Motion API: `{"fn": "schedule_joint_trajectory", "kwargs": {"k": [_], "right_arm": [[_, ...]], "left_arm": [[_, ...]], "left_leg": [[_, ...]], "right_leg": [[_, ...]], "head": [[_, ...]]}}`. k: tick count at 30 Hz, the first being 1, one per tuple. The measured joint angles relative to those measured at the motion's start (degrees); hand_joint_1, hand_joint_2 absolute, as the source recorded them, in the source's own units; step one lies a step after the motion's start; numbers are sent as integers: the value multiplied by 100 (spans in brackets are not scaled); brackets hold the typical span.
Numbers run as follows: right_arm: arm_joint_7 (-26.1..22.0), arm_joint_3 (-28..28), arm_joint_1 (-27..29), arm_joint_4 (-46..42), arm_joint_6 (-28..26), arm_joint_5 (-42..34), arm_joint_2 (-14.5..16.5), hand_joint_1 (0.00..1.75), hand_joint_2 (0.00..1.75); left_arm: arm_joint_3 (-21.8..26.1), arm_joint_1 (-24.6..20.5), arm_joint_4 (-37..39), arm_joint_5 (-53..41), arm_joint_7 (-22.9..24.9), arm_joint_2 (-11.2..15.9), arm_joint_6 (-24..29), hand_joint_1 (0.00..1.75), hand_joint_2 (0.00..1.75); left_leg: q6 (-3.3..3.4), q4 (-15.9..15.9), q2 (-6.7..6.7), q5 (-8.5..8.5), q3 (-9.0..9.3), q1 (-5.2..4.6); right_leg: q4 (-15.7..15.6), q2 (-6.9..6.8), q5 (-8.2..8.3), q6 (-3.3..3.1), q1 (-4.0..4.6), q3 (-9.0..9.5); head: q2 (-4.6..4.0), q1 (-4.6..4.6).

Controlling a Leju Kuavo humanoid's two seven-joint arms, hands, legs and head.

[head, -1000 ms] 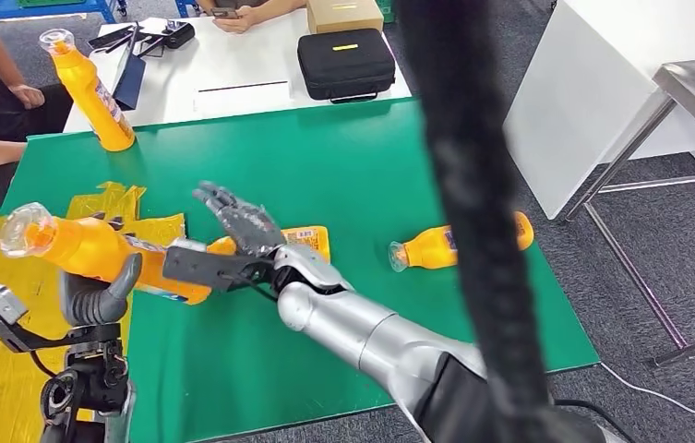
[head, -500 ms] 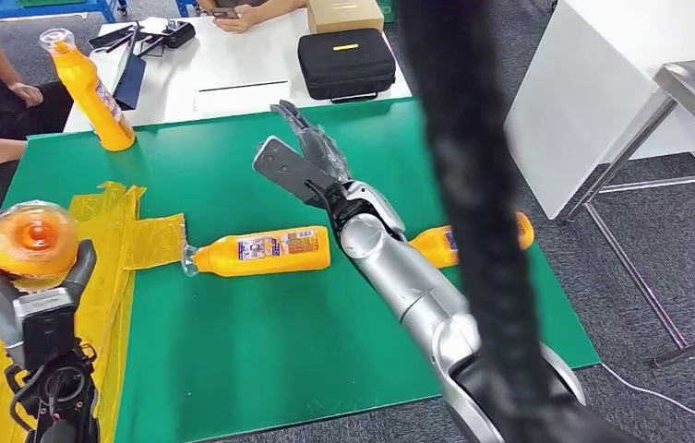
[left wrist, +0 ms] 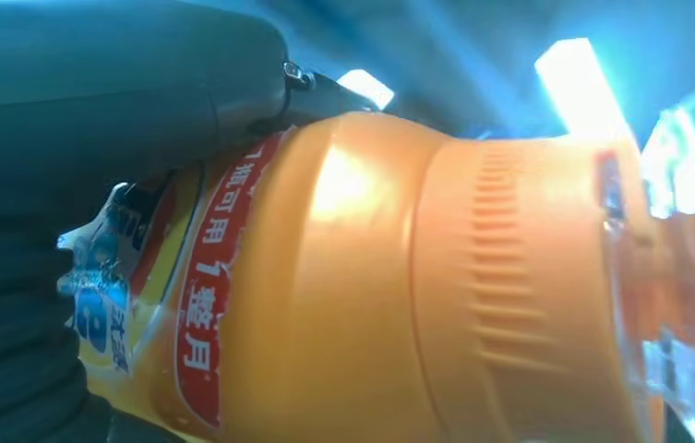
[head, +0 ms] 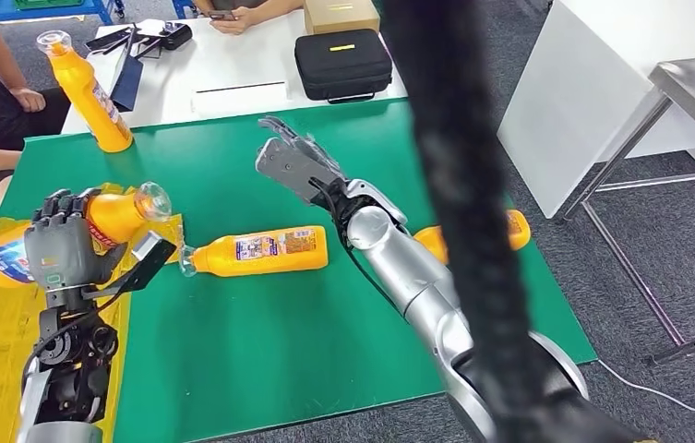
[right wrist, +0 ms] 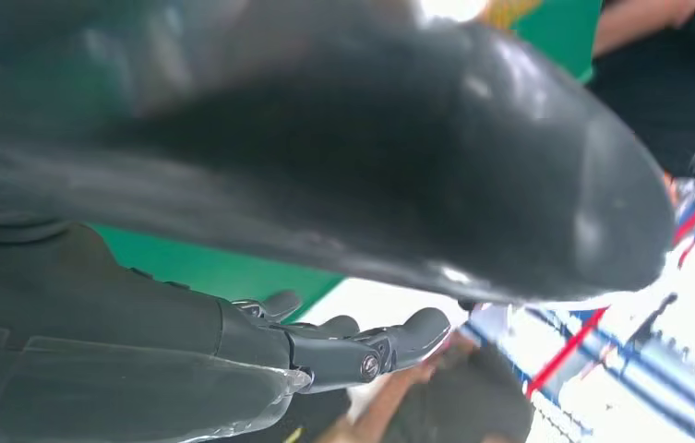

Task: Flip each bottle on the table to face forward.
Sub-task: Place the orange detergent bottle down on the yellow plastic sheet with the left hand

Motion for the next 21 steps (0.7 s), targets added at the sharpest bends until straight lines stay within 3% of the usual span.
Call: {"fn": "schedule_joint_trajectory", "kwargs": {"k": [5, 13, 21], "right_arm": [[-68, 109, -64, 266, 123, -56, 68, 0, 0], [-79, 272, -194, 605, 251, -32, 186, 0, 0], [0, 524, -204, 815, 285, 70, 208, 0, 0]], "left_arm": [[-326, -229, 1187, -132, 609, 388, 2, 175, 175], [-1007, -493, 2798, -117, 1419, 752, 19, 175, 175], [-1307, -896, 3889, 57, 1487, 1033, -16, 169, 175]], "left_leg": [[-1, 0, -1, 1, -1, 3], [-1, 0, -7, 2, -8, 1], [-4, -1, -14, 7, 0, 1]], "right_leg": [[2, 0, -1, 0, 1, -2], [1, -2, -2, -1, 0, -4], [2, -8, -1, 0, 0, 6]], "head": [[0, 0], [0, 2], [0, 1]]}}
